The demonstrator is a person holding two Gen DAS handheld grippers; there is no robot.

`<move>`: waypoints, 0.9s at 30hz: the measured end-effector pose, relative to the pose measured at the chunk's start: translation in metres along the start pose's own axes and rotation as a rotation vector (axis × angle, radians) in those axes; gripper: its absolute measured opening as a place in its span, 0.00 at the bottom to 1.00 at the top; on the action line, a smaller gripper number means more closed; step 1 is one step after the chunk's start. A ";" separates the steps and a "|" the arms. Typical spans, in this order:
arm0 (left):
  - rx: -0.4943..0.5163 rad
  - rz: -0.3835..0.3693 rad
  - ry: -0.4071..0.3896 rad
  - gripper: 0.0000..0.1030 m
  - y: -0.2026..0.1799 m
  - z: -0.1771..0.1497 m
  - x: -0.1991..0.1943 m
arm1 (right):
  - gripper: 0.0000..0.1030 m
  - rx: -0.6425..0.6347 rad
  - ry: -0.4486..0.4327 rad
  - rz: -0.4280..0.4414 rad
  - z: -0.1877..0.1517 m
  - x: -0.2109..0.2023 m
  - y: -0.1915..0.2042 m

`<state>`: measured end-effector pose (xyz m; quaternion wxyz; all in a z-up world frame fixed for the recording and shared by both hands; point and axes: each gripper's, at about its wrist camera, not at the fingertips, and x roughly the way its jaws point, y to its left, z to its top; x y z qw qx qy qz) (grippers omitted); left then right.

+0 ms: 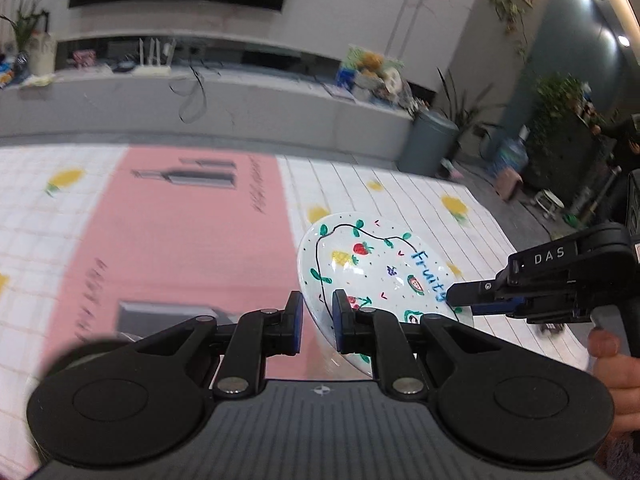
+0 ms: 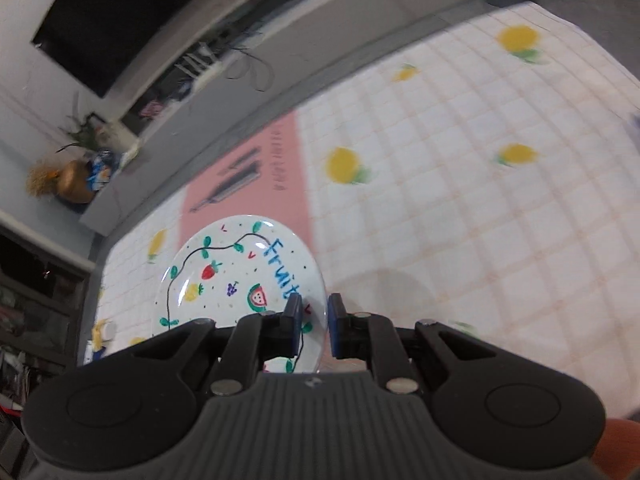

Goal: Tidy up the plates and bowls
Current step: 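Carry the 'Fruity' plate onto the glass plates and open the left gripper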

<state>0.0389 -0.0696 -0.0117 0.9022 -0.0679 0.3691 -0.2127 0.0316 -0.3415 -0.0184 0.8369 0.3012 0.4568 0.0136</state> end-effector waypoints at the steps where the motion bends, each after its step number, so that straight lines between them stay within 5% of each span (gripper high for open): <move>1: -0.001 -0.003 0.015 0.16 -0.004 -0.004 0.004 | 0.12 0.009 0.011 -0.008 -0.004 -0.002 -0.010; 15: 0.029 0.093 0.111 0.16 -0.021 -0.047 0.025 | 0.13 0.074 0.171 -0.053 -0.033 0.037 -0.060; 27: 0.035 0.178 0.175 0.16 -0.024 -0.067 0.040 | 0.13 -0.018 0.139 -0.095 -0.035 0.047 -0.048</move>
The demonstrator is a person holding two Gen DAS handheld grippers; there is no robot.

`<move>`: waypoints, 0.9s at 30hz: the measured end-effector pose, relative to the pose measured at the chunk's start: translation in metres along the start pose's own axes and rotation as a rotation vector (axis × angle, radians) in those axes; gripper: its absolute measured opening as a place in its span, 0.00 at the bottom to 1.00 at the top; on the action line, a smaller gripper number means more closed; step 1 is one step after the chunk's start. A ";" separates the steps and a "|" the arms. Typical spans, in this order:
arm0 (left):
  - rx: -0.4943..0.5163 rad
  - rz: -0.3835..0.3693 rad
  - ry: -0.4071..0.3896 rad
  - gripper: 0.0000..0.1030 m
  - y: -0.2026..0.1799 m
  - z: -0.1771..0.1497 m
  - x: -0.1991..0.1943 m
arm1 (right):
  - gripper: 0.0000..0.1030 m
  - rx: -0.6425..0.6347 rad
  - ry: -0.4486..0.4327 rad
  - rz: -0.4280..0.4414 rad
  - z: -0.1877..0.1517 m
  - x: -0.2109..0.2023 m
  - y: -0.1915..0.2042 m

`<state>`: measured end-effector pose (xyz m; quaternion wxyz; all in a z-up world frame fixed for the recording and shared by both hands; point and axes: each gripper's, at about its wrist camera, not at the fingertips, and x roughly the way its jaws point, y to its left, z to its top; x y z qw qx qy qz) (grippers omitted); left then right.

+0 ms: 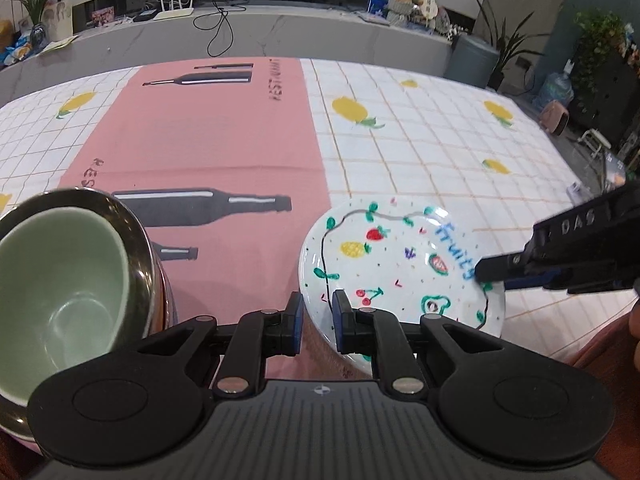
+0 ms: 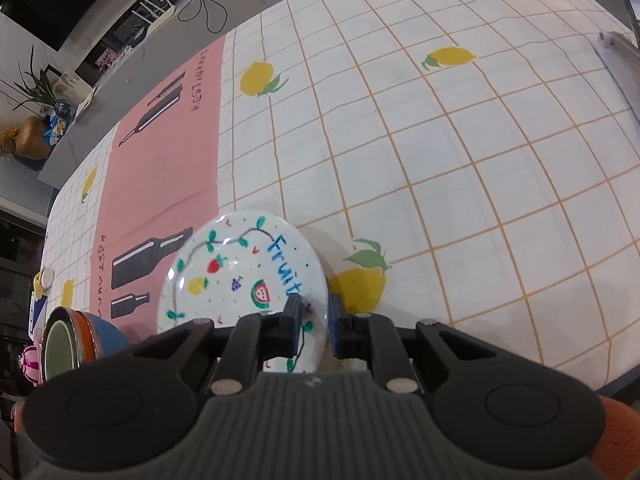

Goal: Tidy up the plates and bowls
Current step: 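Carry the 'Fruity' plate onto the glass plates and open the left gripper, then lift the left gripper away from the plate stack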

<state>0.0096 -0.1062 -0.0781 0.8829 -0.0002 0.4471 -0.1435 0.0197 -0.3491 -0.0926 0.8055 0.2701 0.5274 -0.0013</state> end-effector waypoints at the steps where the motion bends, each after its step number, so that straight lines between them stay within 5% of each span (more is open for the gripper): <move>1: 0.013 0.010 -0.006 0.16 -0.002 -0.002 0.000 | 0.13 0.000 -0.003 0.002 0.000 0.000 0.000; 12: -0.003 -0.018 -0.011 0.11 0.001 0.001 -0.003 | 0.24 -0.004 -0.014 0.021 -0.004 -0.003 0.001; 18: -0.058 -0.013 -0.048 0.28 0.008 0.003 -0.007 | 0.31 0.081 -0.105 0.074 -0.005 -0.018 -0.011; 27: -0.054 -0.018 -0.001 0.29 0.004 0.001 0.000 | 0.12 0.062 -0.134 0.010 -0.003 -0.011 -0.003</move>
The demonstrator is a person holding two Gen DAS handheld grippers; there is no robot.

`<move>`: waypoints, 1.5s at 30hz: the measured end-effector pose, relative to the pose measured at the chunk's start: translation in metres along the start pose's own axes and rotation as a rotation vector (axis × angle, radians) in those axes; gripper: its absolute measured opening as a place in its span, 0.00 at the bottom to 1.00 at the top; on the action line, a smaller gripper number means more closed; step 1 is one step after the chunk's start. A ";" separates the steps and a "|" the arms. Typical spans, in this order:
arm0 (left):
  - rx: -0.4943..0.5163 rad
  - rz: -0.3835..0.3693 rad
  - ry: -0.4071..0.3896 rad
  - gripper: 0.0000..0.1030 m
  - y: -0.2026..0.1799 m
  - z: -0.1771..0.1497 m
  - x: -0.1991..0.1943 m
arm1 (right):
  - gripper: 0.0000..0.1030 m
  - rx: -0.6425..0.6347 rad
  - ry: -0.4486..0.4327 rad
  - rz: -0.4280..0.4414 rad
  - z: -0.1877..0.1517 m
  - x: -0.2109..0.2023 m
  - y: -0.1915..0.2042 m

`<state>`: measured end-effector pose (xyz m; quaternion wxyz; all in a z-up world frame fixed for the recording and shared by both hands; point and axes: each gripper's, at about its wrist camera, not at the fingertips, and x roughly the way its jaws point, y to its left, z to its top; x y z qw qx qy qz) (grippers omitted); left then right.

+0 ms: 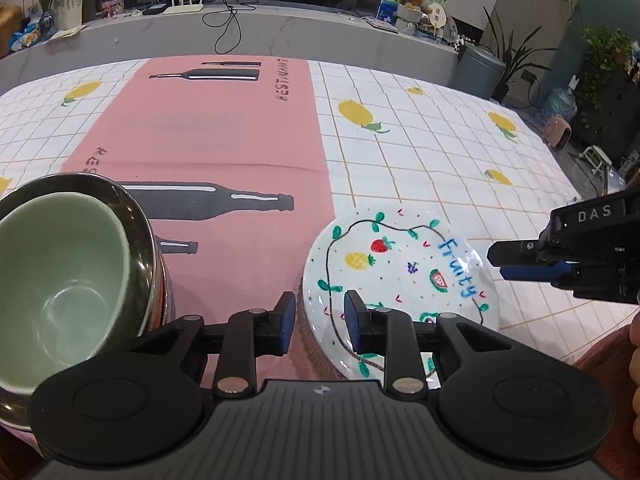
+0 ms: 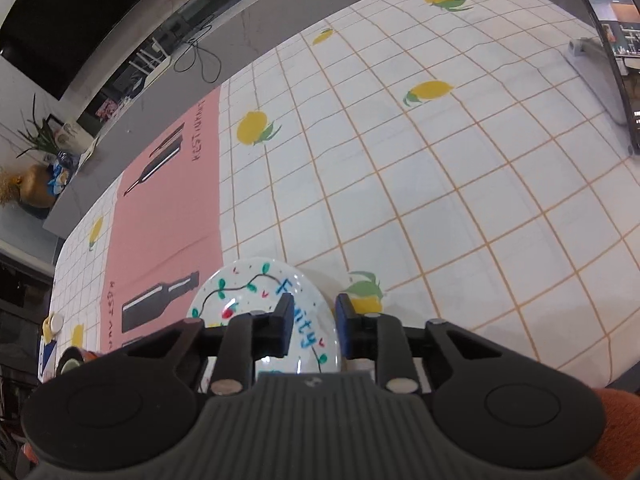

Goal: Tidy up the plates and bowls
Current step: 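Lift the left gripper away from the plate stack, then move both grippers to the nested bowl stack and grasp its rim from opposite sides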

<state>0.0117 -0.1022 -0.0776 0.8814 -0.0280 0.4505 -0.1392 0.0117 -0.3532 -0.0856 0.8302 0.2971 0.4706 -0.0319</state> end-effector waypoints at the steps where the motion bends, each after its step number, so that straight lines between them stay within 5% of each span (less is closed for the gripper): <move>1: 0.000 -0.004 0.007 0.24 0.000 -0.001 0.001 | 0.12 0.002 0.009 0.000 0.000 0.003 0.000; 9: 0.001 0.007 0.002 0.04 0.003 -0.002 -0.003 | 0.00 -0.046 0.071 0.015 -0.008 0.011 0.007; 11: 0.000 0.009 -0.002 0.04 0.003 -0.001 -0.005 | 0.00 -0.049 0.011 0.001 -0.010 0.003 0.007; 13: -0.003 0.019 -0.010 0.08 0.003 0.000 -0.006 | 0.14 -0.037 -0.066 -0.016 -0.009 -0.007 0.005; 15: -0.015 0.033 -0.027 0.11 0.004 0.001 -0.004 | 0.46 -0.009 -0.079 -0.036 -0.005 -0.007 0.002; 18: -0.027 0.007 -0.022 0.19 0.004 0.003 0.000 | 0.40 -0.010 -0.029 -0.046 -0.002 0.003 0.003; 24: -0.007 0.033 -0.018 0.12 0.001 -0.001 0.004 | 0.07 -0.110 0.006 -0.108 -0.010 0.013 0.018; 29: -0.003 0.026 0.000 0.06 0.003 -0.001 -0.003 | 0.00 -0.136 0.024 -0.049 -0.015 0.007 0.019; 33: 0.023 0.053 -0.013 0.05 -0.001 -0.001 -0.004 | 0.00 -0.143 0.019 -0.091 -0.018 0.008 0.021; 36: 0.053 0.079 -0.047 0.11 -0.005 -0.001 -0.011 | 0.07 -0.134 -0.009 -0.074 -0.017 0.004 0.020; 40: 0.082 0.048 -0.061 0.18 -0.008 0.004 -0.026 | 0.40 -0.147 -0.057 -0.063 -0.020 -0.006 0.022; 45: 0.163 0.048 -0.071 0.26 -0.010 0.010 -0.046 | 0.46 -0.220 -0.098 -0.119 -0.032 -0.013 0.037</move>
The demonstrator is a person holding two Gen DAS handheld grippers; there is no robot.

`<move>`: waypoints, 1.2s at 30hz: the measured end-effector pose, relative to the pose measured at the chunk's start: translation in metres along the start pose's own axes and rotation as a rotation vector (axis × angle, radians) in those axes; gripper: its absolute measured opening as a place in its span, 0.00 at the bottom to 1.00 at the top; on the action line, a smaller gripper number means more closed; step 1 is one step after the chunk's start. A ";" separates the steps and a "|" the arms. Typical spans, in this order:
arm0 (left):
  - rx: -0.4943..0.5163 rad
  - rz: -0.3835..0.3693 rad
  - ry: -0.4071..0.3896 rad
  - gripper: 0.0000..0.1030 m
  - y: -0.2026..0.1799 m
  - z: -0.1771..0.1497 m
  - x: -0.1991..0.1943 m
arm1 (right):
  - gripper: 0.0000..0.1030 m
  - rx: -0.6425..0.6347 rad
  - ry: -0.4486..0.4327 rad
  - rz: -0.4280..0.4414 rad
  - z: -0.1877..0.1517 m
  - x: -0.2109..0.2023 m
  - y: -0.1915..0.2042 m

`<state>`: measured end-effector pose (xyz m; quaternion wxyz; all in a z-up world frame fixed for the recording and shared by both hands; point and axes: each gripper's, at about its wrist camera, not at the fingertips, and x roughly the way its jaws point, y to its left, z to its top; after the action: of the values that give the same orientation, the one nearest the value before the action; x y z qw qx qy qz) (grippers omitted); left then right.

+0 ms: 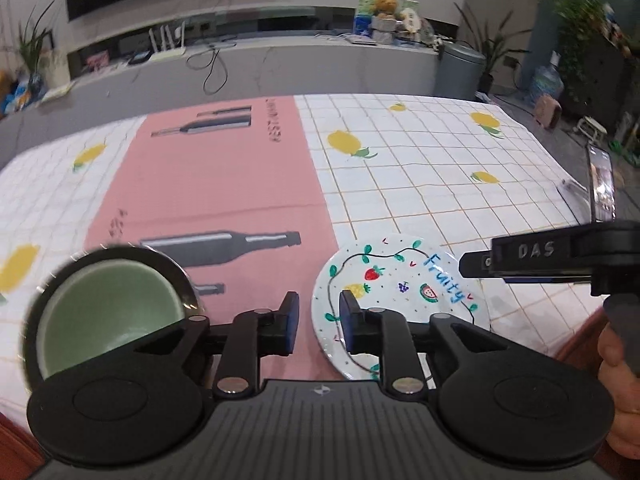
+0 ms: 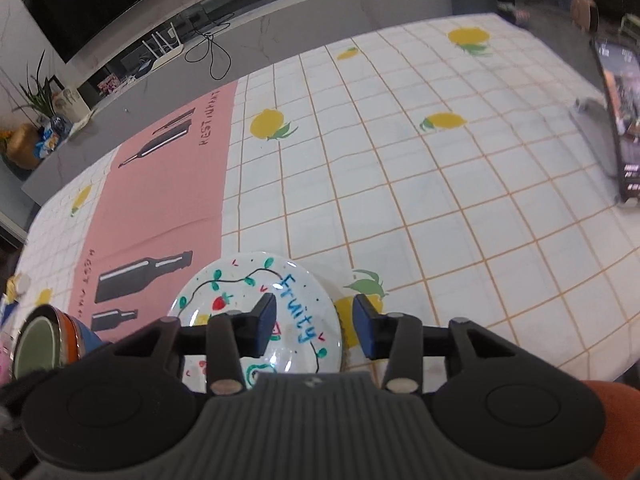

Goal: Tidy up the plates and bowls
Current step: 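Move both grippers to the nested bowl stack and grasp its rim from opposite sides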

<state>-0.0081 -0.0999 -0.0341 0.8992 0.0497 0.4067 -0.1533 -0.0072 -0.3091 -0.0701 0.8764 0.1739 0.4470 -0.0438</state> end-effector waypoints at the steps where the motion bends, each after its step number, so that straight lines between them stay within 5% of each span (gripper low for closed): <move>1: 0.006 0.000 0.002 0.28 0.003 0.001 -0.004 | 0.48 -0.019 -0.014 -0.009 -0.003 -0.003 0.005; 5: -0.014 0.014 0.017 0.33 0.023 0.008 -0.019 | 0.54 -0.052 -0.028 -0.035 -0.015 -0.016 0.022; 13: -0.117 0.062 -0.063 0.65 0.084 0.018 -0.058 | 0.68 -0.014 0.018 0.137 -0.024 -0.036 0.066; 23: -0.392 0.095 -0.054 0.66 0.168 -0.006 -0.054 | 0.75 0.001 0.109 0.296 -0.029 -0.018 0.126; 36: -0.546 -0.024 0.055 0.65 0.200 -0.040 -0.007 | 0.71 0.067 0.268 0.271 -0.045 0.035 0.150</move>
<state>0.0225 0.1003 -0.0629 0.8662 -0.1952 0.4577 -0.0471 0.0140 -0.1506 -0.0827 0.8006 0.2658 0.5305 0.0835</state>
